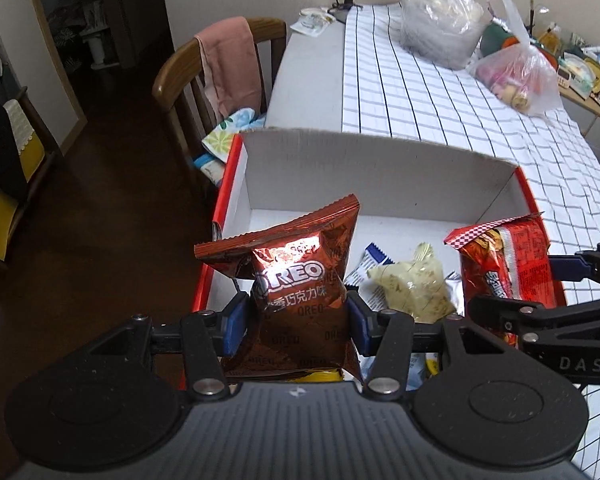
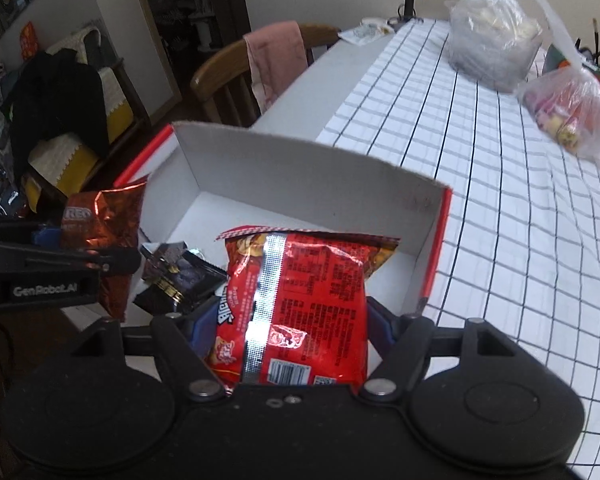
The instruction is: Organize snacks
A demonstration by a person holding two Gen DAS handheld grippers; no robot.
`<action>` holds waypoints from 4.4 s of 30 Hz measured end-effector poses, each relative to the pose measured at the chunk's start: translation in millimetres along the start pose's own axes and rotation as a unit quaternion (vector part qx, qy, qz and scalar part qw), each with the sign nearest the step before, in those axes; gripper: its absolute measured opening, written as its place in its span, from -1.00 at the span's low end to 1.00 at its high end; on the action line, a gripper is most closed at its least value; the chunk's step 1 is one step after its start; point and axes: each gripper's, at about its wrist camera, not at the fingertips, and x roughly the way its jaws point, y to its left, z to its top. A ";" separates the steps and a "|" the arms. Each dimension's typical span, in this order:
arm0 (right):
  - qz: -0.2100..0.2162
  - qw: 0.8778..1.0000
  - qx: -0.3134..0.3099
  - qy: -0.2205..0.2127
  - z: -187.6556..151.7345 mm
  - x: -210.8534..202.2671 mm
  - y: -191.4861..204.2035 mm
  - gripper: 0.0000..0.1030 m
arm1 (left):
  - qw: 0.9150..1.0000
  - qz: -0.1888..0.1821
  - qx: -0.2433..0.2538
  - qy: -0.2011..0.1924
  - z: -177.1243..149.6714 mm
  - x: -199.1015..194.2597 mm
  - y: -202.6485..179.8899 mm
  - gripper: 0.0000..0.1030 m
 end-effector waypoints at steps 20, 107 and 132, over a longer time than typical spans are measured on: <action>-0.012 1.000 -0.002 0.015 -4.4 28.1 4.0 0.41 | 0.999 0.002 0.042 0.025 -11.9 37.6 -13.9 -0.01; 0.029 0.982 0.048 -0.180 -94.2 -138.4 -4.5 1.00 | 0.983 -0.052 0.009 -0.175 -72.0 -124.1 -35.7 0.89; 0.026 0.981 0.056 -0.181 -100.6 -139.0 -3.7 1.00 | 0.983 -0.044 0.008 -0.177 -77.9 -128.7 -41.9 0.89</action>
